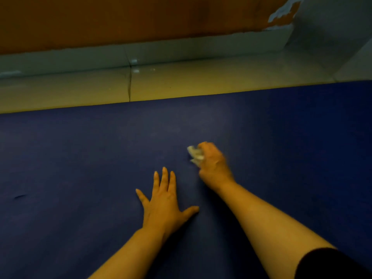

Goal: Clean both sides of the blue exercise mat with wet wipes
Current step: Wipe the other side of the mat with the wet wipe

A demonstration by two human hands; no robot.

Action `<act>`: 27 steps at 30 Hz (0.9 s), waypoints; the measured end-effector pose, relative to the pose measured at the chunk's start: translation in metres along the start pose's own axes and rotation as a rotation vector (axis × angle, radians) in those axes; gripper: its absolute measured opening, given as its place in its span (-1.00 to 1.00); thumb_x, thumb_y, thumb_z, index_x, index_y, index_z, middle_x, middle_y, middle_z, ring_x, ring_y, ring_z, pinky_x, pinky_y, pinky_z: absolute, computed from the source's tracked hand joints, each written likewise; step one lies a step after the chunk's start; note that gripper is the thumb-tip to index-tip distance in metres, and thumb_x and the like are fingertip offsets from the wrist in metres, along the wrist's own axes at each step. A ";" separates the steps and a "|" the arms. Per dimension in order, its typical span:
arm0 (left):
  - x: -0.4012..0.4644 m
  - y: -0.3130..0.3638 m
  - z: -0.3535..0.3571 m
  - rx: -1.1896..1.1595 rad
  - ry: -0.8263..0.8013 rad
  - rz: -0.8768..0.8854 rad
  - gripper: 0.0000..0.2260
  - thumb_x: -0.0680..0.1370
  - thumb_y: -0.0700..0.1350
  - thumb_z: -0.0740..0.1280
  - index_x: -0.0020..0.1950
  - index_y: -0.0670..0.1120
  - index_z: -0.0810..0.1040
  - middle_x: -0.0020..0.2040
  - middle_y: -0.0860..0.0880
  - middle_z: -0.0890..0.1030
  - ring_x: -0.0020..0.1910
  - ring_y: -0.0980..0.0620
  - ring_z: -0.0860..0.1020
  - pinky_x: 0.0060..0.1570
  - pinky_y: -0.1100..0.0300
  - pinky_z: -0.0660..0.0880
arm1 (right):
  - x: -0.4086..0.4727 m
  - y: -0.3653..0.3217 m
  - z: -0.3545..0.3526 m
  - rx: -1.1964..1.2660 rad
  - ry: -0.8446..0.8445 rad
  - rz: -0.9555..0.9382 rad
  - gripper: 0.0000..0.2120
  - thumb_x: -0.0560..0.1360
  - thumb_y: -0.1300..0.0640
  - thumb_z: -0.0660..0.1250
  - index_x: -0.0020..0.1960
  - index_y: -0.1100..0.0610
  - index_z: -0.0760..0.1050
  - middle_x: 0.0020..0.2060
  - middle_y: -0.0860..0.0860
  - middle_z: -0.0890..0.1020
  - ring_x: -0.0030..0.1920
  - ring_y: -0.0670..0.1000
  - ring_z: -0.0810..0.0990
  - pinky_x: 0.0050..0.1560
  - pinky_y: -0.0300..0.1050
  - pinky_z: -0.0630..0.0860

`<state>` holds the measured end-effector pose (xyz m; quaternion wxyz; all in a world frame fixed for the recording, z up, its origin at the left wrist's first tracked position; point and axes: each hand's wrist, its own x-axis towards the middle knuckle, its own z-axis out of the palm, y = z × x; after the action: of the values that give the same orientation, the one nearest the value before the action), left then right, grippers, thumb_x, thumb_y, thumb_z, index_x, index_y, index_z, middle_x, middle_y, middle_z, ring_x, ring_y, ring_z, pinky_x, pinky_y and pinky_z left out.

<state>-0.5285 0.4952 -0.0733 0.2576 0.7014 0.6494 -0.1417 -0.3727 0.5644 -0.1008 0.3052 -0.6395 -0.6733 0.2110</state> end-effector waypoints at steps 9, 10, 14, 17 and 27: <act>-0.004 0.002 0.003 0.038 -0.018 0.019 0.10 0.34 0.40 0.36 0.58 -0.05 -0.23 0.56 -0.05 -0.31 0.53 -0.11 -0.31 0.33 -0.47 -0.04 | -0.054 -0.021 0.015 -0.102 -0.035 -0.029 -0.92 0.38 0.38 0.34 -0.19 0.26 0.46 -0.18 0.20 0.50 -0.25 0.25 0.50 -0.30 -0.07 0.31; -0.004 0.002 0.004 0.043 -0.018 0.018 0.10 0.35 0.40 0.36 0.58 -0.05 -0.23 0.56 -0.05 -0.31 0.53 -0.11 -0.31 0.33 -0.48 -0.04 | -0.053 -0.019 0.012 -0.107 -0.096 -0.047 -0.93 0.40 0.37 0.32 -0.15 0.26 0.46 -0.14 0.20 0.50 -0.21 0.25 0.50 -0.27 -0.04 0.33; -0.003 0.004 0.005 0.055 -0.030 0.009 0.11 0.34 0.40 0.36 0.58 -0.04 -0.25 0.56 -0.05 -0.33 0.53 -0.13 -0.33 0.31 -0.49 -0.08 | -0.044 0.018 -0.024 -0.164 0.110 0.135 -0.90 0.46 0.26 0.38 -0.11 0.27 0.48 -0.13 0.23 0.50 -0.20 0.29 0.52 -0.26 0.05 0.40; -0.001 0.004 0.006 0.067 -0.023 0.014 0.11 0.34 0.41 0.35 0.58 -0.05 -0.26 0.56 -0.06 -0.34 0.52 -0.13 -0.33 0.30 -0.51 -0.08 | -0.052 0.017 -0.024 -0.204 0.237 0.234 -0.90 0.42 0.34 0.37 -0.08 0.28 0.49 -0.15 0.24 0.50 -0.25 0.31 0.51 -0.32 0.06 0.43; -0.001 0.004 0.006 0.046 -0.028 0.021 0.11 0.35 0.39 0.37 0.58 -0.06 -0.24 0.56 -0.06 -0.33 0.53 -0.13 -0.32 0.29 -0.52 -0.09 | -0.077 0.010 -0.019 -0.236 0.034 0.021 -0.88 0.40 0.26 0.43 -0.09 0.21 0.53 -0.19 0.19 0.51 -0.27 0.25 0.52 -0.35 -0.04 0.39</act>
<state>-0.5239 0.4912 -0.0770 0.2520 0.7116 0.6351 -0.1635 -0.3527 0.4875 -0.1043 0.2370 -0.6814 -0.6815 0.1224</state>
